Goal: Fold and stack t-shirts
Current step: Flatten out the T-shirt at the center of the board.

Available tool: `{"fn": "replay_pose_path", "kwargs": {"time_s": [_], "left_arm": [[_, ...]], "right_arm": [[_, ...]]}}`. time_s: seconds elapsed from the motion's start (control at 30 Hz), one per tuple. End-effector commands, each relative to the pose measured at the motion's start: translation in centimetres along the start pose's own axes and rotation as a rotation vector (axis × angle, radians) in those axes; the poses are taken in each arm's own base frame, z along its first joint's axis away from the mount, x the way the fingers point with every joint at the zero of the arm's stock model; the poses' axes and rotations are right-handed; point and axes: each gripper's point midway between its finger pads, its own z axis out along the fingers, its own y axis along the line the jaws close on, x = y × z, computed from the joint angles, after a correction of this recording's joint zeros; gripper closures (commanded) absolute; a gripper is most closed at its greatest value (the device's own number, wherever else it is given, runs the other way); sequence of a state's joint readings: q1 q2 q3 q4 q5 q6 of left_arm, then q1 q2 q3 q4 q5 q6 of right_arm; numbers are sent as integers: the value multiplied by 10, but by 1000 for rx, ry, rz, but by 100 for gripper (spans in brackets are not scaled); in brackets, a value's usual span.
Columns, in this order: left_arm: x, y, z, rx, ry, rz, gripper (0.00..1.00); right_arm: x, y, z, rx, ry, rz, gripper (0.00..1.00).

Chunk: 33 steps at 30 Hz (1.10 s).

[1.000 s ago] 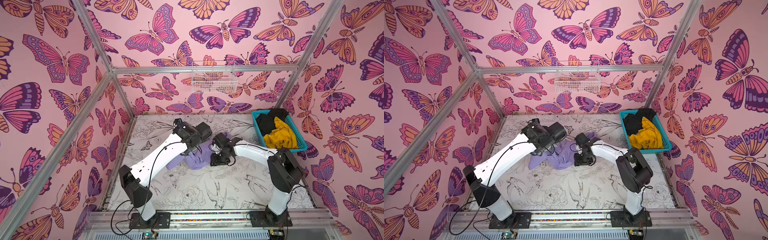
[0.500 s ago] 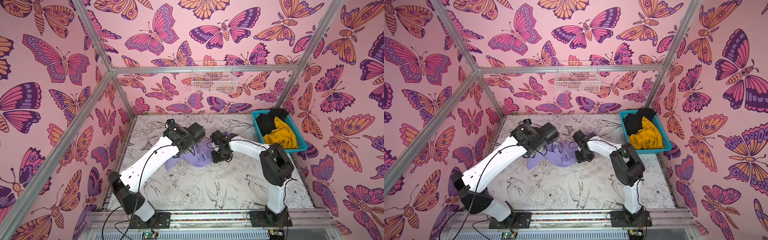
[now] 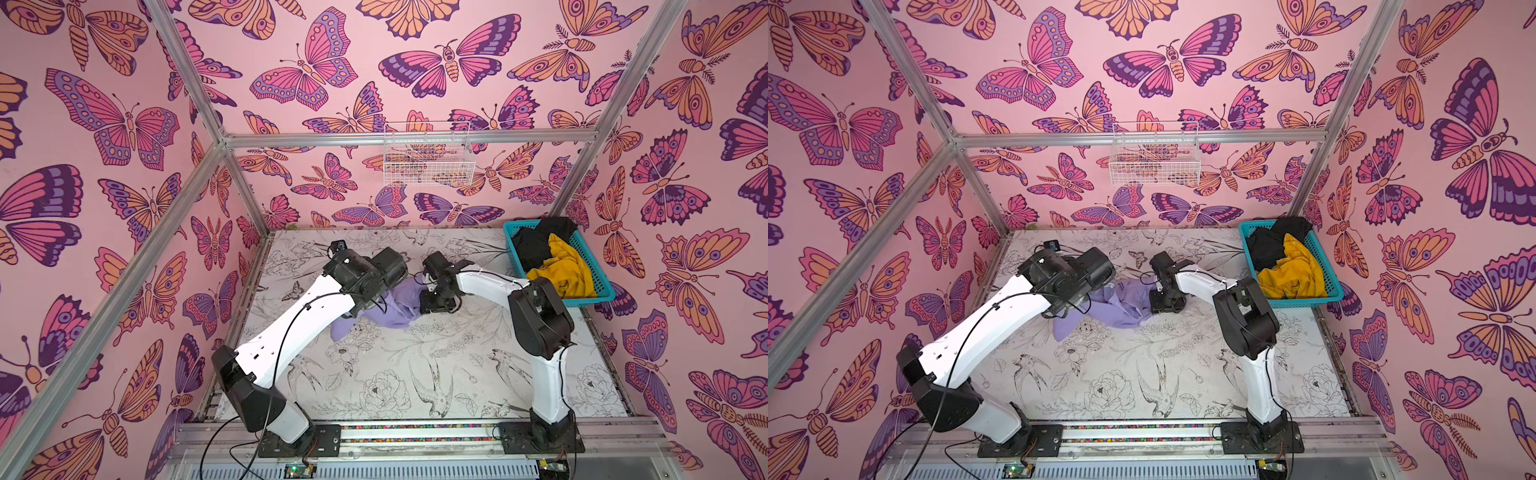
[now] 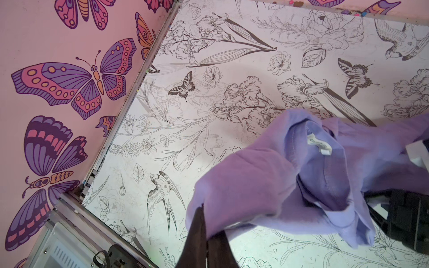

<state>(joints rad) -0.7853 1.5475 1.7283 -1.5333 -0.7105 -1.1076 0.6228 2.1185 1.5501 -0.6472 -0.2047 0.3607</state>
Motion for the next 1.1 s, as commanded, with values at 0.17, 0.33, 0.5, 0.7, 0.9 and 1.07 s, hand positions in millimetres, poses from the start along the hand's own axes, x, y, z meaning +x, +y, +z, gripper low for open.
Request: {"fn": "replay_pose_path", "kwargs": {"time_s": [0.17, 0.33, 0.5, 0.7, 0.9, 1.07], "left_arm": [[4, 16, 1, -18, 2, -11, 99], [6, 16, 3, -16, 1, -13, 99], [3, 14, 0, 16, -10, -28, 99], [4, 12, -2, 47, -3, -50, 99], [21, 18, -1, 70, 51, -58, 99], [29, 36, -5, 95, 51, -71, 99]], "right_arm": [[-14, 11, -8, -13, 28, 32, 100], [30, -3, -97, 118, 9, 18, 100], [68, 6, -167, 125, -21, -14, 100], [11, 4, -182, 134, -148, -59, 100], [-49, -34, -58, 165, 73, -71, 79], [-77, -32, -8, 134, 90, -76, 47]]}}
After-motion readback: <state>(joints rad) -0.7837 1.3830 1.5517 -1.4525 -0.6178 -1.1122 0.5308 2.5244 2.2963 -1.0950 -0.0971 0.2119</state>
